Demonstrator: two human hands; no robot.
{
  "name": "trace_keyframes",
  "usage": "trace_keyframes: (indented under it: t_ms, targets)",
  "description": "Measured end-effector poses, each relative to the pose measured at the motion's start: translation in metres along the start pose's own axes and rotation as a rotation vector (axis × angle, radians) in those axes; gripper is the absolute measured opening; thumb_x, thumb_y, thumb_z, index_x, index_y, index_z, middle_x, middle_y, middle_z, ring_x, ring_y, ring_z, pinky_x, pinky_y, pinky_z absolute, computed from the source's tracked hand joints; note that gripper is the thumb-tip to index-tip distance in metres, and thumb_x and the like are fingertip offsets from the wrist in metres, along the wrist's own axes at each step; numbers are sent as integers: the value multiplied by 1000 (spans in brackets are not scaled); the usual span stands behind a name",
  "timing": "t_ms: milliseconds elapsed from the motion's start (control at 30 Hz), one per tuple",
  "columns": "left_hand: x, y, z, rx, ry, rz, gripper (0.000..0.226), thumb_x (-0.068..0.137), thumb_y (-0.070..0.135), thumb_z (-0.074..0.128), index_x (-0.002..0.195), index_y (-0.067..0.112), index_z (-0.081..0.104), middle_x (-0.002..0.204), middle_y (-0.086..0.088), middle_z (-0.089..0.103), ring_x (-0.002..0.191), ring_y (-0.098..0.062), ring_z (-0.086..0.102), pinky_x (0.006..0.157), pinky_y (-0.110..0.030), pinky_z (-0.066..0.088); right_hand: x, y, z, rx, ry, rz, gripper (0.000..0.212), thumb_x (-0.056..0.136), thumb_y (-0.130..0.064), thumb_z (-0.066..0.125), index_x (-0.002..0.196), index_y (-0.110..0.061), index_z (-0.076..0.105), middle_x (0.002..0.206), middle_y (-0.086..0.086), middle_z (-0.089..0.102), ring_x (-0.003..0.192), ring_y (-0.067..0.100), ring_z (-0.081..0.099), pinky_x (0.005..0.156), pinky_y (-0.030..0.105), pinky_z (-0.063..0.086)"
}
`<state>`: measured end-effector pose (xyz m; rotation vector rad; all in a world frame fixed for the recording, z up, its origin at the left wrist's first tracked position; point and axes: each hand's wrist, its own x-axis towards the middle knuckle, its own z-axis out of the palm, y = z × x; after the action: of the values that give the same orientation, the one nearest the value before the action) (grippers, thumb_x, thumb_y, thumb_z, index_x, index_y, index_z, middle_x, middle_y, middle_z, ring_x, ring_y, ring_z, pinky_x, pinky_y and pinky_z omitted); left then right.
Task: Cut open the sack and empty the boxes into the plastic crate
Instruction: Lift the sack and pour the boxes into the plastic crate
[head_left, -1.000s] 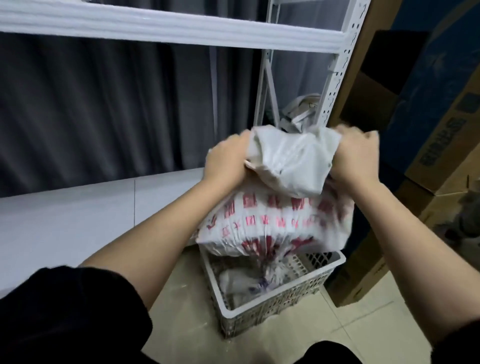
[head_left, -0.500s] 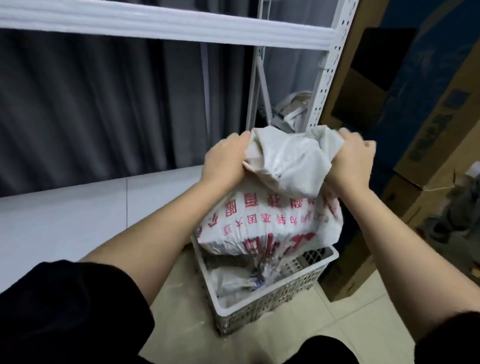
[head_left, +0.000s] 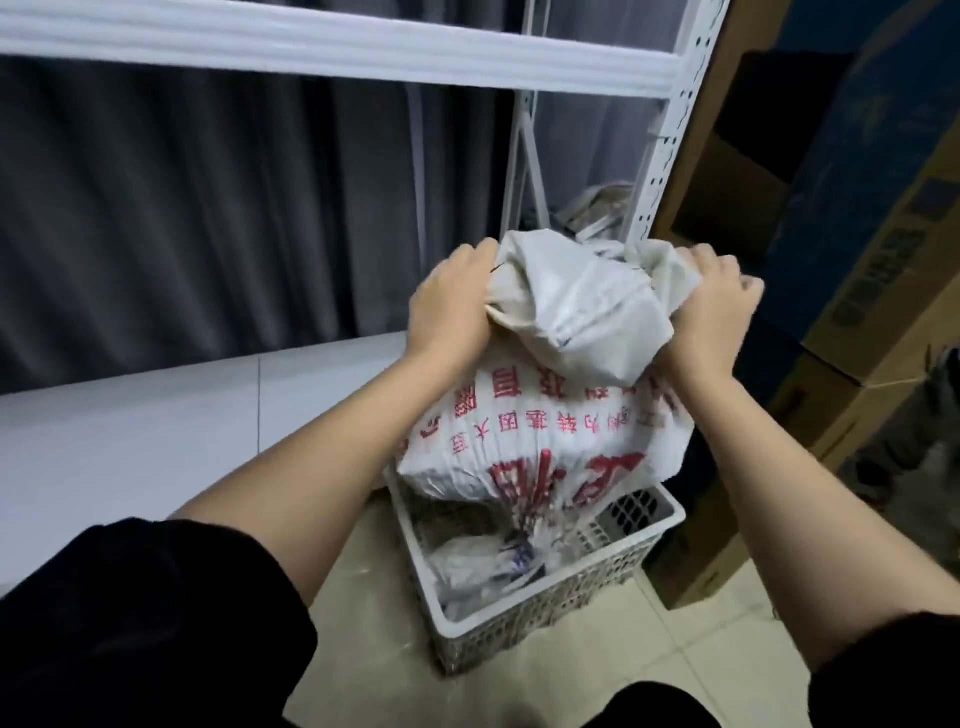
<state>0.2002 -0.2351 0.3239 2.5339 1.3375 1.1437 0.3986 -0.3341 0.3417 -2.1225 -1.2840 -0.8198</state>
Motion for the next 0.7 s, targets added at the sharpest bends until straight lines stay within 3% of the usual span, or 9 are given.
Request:
trace_keyframes:
  t_ms: [67, 133, 267, 400, 467, 533, 567, 633, 700]
  targets:
    - [-4, 0, 6, 45, -117, 31, 28, 88, 18, 50, 116, 18, 50, 106, -6, 59, 96, -29, 59, 74, -39, 45, 1, -2, 6, -15, -85, -30, 33, 86, -25, 34, 99, -8, 60, 105, 15, 60, 100, 38, 51, 83, 41, 29]
    - [-6, 0, 8, 72, -349, -51, 37, 83, 24, 55, 119, 20, 50, 112, -7, 60, 101, -34, 61, 75, -38, 46, 0, 2, 11, -94, -138, -145, 16, 84, -20, 48, 88, -8, 59, 98, 14, 60, 94, 36, 50, 81, 42, 30]
    - [-2, 0, 1, -69, -304, -97, 26, 87, 31, 42, 110, 25, 52, 108, -7, 64, 97, -36, 61, 74, -36, 43, -4, 3, 21, -24, -58, -69, 15, 87, -19, 50, 95, -8, 58, 102, 12, 60, 102, 35, 46, 84, 43, 30]
    - [-7, -4, 11, -358, -229, -249, 23, 85, 29, 39, 102, 31, 54, 94, -3, 69, 89, -27, 64, 75, -34, 51, -10, -1, 29, 31, -104, 91, 55, 90, -35, 50, 140, -20, 33, 128, 8, 52, 121, 29, 43, 95, 44, 31]
    - [-5, -4, 13, -450, -167, -299, 24, 87, 28, 38, 102, 29, 57, 95, 1, 68, 88, -22, 63, 75, -31, 51, -25, -1, 28, 151, -135, 194, 80, 84, -43, 59, 149, -20, 18, 142, 6, 42, 134, 25, 34, 105, 45, 25]
    - [-3, -1, 13, -520, -129, -336, 19, 90, 25, 39, 99, 27, 55, 95, 6, 65, 89, -18, 60, 71, -25, 45, -53, -1, 31, 324, -121, 380, 91, 77, -47, 68, 148, -20, 17, 148, 4, 35, 139, 22, 29, 110, 45, 22]
    - [-3, -1, 13, -543, -118, -350, 17, 91, 23, 39, 97, 27, 54, 93, 7, 63, 90, -18, 59, 71, -26, 44, -71, -1, 34, 436, -89, 528, 86, 77, -46, 69, 145, -20, 24, 146, 3, 38, 137, 23, 33, 109, 44, 26]
    - [-1, 1, 13, -585, -99, -367, 13, 90, 20, 40, 93, 26, 52, 88, 6, 61, 91, -21, 60, 75, -30, 45, -114, -5, 42, 686, -41, 874, 48, 84, -33, 63, 125, -17, 42, 125, 6, 52, 117, 26, 50, 95, 40, 41]
    - [0, 3, 12, -595, -97, -372, 16, 89, 20, 40, 97, 23, 54, 90, 4, 63, 90, -21, 60, 78, -34, 47, -168, -14, 51, 769, -238, 1053, 11, 92, -20, 53, 100, -14, 48, 99, 6, 56, 87, 23, 54, 72, 31, 39]
